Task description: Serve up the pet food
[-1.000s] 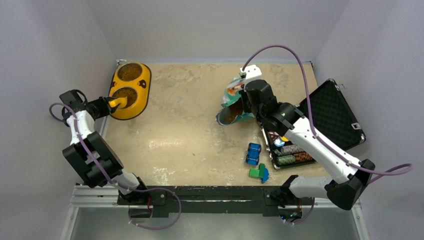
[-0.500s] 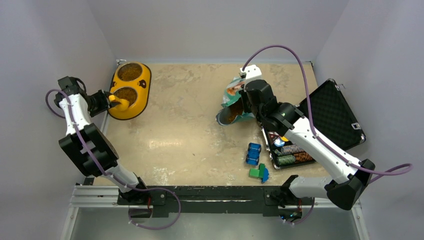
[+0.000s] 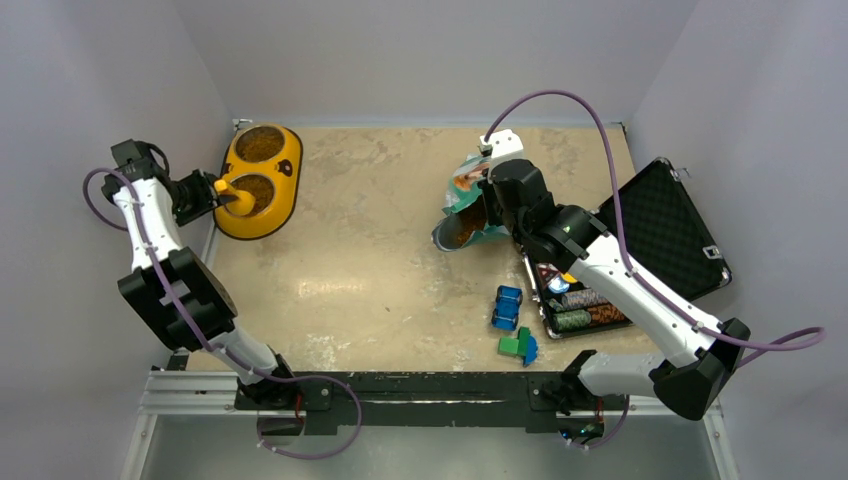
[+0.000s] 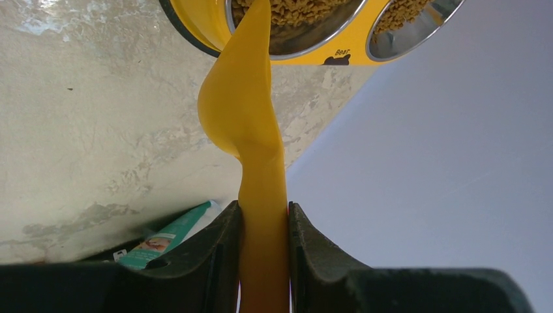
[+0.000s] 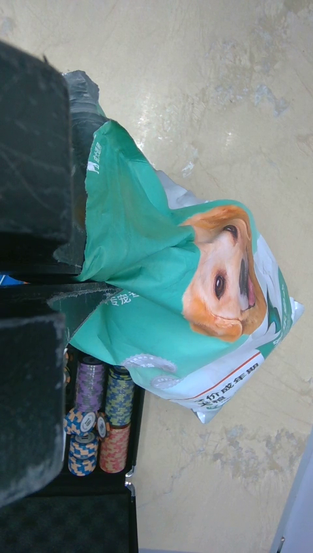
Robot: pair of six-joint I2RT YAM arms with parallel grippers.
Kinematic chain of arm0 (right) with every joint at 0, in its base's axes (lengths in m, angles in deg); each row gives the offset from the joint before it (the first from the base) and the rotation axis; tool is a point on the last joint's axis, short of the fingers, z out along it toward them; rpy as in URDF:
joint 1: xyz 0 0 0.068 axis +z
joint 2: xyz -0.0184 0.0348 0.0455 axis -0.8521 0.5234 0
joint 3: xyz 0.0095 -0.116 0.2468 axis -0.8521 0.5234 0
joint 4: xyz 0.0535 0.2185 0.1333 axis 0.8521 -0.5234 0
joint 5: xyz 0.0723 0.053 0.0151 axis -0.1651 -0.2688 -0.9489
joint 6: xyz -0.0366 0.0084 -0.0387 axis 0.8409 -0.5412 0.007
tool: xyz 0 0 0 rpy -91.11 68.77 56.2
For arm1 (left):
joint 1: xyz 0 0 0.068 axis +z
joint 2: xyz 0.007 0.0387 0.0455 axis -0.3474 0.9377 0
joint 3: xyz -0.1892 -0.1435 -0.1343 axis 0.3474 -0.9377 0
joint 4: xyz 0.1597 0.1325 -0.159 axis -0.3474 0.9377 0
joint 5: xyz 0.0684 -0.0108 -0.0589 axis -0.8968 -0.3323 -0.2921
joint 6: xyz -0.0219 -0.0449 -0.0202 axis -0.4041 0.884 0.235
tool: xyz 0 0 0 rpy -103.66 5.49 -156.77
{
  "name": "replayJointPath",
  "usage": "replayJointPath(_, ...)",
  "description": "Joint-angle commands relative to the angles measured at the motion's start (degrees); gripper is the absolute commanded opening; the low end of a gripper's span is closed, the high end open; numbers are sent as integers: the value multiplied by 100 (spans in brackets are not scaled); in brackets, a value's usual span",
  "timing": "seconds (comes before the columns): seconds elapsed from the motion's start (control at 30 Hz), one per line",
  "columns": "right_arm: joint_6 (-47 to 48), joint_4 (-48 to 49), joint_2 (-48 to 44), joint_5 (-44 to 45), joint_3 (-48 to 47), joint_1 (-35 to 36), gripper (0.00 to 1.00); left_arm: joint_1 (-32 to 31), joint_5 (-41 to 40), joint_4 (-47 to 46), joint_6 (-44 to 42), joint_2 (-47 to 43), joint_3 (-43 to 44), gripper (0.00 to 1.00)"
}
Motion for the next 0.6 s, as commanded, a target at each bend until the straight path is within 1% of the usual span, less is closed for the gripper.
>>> replayJointPath(0.0, 31, 665, -355, 221, -241, 42, 0, -164, 124, -45, -295, -194, 320, 0)
replayJointPath(0.07, 30, 665, -345, 214, -241, 51, 0, -291, 43, 99, -605, -259, 392, 0)
replayJointPath(0.13, 33, 657, -335, 211, -256, 52, 0, -409, 4, -29, -971, -413, 309, 0)
replayJointPath(0.23, 29, 664, -334, 214, -233, 52, 0, -675, -51, -598, -1987, -827, 96, 0)
replayJointPath(0.33, 43, 665, -318, 216, -238, 49, 0, -1193, -307, -1037, -3626, -1172, -108, 0)
replayJointPath(0.4, 36, 652, -294, 214, -268, 52, 0, -1638, -168, -1272, -4909, -1251, -281, 0)
replayJointPath(0.47, 19, 640, -286, 198, -278, 52, 0, -2064, 48, -1222, -5997, -1201, -451, 0)
replayJointPath(0.53, -1, 623, -274, 181, -277, 60, 0, -2357, -8, -913, -6933, -1150, -595, 0)
replayJointPath(0.57, -6, 609, -267, 172, -286, 55, 0, -2461, -177, -856, -7323, -1178, -734, 0)
